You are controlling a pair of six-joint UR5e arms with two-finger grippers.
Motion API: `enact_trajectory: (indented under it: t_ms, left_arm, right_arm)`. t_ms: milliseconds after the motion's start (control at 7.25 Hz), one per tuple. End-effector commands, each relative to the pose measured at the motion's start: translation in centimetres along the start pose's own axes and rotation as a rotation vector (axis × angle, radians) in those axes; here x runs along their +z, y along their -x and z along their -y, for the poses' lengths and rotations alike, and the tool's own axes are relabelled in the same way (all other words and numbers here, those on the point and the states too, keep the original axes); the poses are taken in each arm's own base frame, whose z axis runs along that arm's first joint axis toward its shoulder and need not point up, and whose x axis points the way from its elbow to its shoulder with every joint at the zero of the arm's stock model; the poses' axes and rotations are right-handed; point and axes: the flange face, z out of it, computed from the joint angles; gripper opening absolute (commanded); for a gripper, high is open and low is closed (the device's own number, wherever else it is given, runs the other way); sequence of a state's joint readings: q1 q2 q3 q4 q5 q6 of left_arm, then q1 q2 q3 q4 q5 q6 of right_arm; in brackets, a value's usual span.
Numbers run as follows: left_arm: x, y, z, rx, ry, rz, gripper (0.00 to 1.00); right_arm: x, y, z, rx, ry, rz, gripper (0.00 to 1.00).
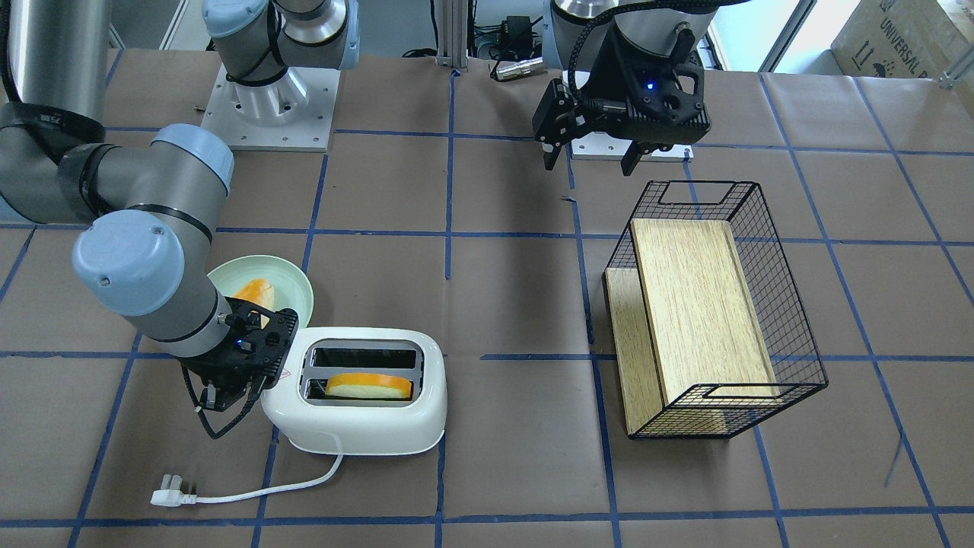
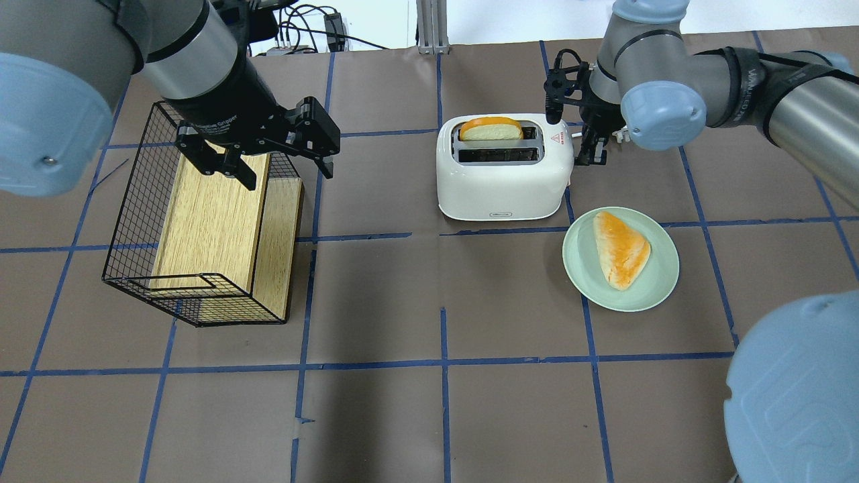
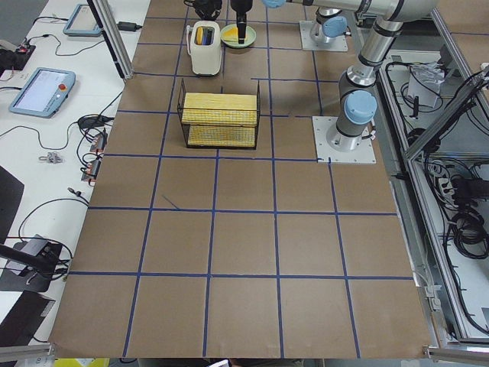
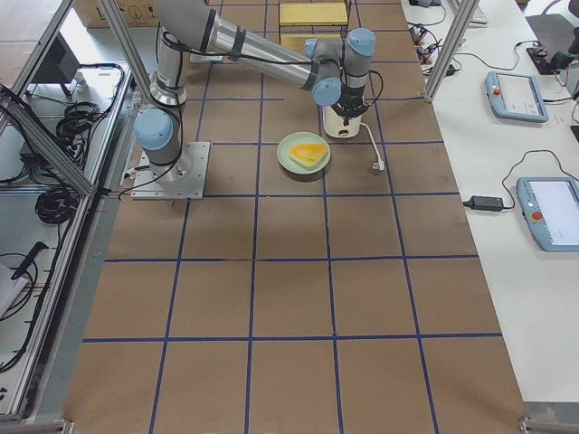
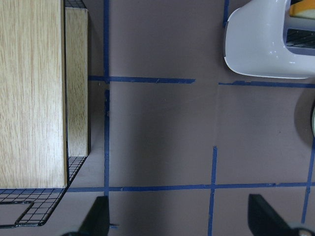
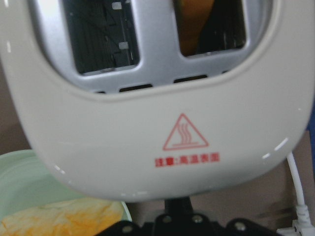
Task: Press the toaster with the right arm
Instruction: 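Press the toaster lever down with the right gripper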
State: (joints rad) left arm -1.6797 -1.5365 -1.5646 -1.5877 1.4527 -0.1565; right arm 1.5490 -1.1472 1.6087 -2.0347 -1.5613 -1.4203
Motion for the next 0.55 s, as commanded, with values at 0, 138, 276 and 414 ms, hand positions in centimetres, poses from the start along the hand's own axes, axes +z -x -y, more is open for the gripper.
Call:
enact_trajectory:
  t_ms: [0, 138, 276, 414]
  left_arm:
    - [0.03, 0.0, 0.02, 0.0, 0.001, 0.0, 1.0]
    - [0.03, 0.0, 0.02, 0.0, 0.001, 0.0, 1.0]
    - [-0.05, 0.0, -0.03, 0.0, -0.001, 0.0, 1.0]
    - [0.03, 0.0, 0.02, 0.0, 0.001, 0.0, 1.0]
  right_arm:
    - [0.99, 0.44, -0.04, 0.0, 0.001, 0.013, 0.08]
    - [0.99, 0.41, -0.15, 0.001, 0.002, 0.013, 0.08]
    - [0.91, 0.38, -0.05, 0.001, 0.002, 0.01, 0.08]
    - [0.57, 0.16, -0.07, 0.001, 0.007, 0.001, 0.08]
